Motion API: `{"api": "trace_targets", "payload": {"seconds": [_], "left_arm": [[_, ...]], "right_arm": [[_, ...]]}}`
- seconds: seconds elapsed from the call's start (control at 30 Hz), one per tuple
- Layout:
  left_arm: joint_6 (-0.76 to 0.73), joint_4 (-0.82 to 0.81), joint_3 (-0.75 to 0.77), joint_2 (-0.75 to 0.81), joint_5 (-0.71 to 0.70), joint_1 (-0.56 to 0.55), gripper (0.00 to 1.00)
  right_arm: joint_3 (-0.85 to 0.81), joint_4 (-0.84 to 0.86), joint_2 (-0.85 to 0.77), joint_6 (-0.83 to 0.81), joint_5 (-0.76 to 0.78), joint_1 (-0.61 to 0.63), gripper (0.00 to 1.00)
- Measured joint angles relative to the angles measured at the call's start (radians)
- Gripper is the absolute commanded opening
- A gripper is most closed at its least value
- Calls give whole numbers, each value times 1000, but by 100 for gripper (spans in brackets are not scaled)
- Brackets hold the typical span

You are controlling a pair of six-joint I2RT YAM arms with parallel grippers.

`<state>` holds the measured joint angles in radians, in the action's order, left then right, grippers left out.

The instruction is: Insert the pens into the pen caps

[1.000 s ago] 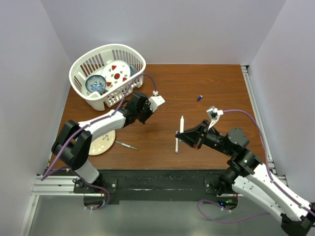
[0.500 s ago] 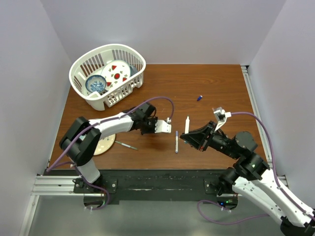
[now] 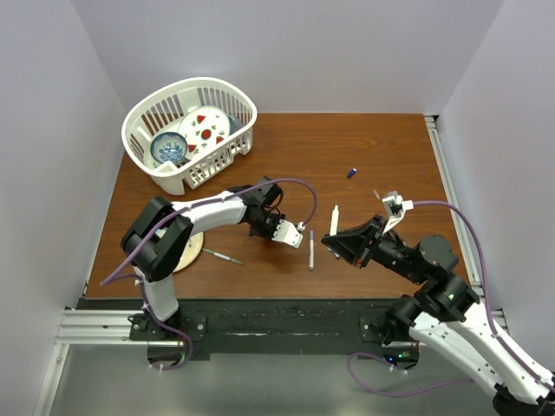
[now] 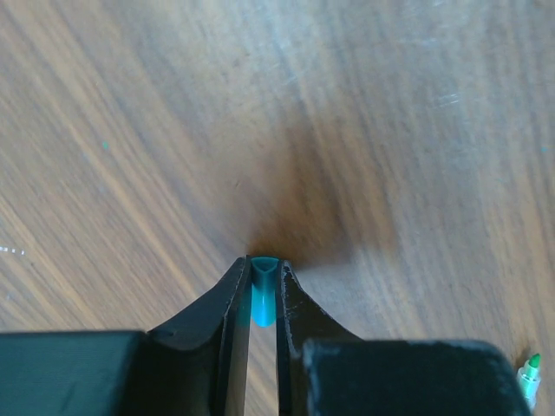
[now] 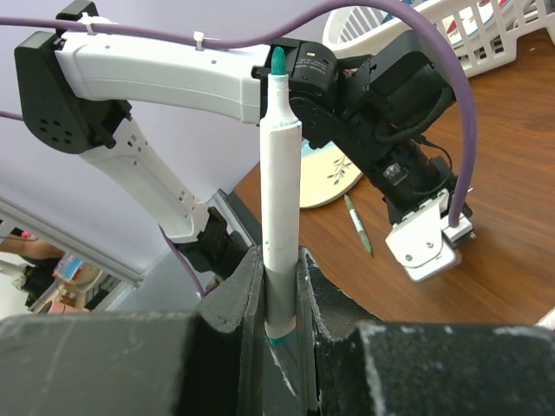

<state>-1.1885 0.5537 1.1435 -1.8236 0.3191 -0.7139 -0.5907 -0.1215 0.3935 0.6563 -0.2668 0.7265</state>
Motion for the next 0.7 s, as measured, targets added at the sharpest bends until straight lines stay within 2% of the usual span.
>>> {"api": "trace_targets", "payload": {"seconds": [0.23,0.33,0.37,0.7], "left_arm": [[-20,19,-1,7,23,0,16],[-20,24,-1,23,23,0,33],[-20,25,-1,29,23,0,34],[-17,40,-1,103,21,0,35]], "right_arm": [[0,0,0,-3,7,0,0],[0,0,0,-3,7,0,0],[0,0,0,-3,7,0,0],[0,-8,-23,-3,7,0,0]]}}
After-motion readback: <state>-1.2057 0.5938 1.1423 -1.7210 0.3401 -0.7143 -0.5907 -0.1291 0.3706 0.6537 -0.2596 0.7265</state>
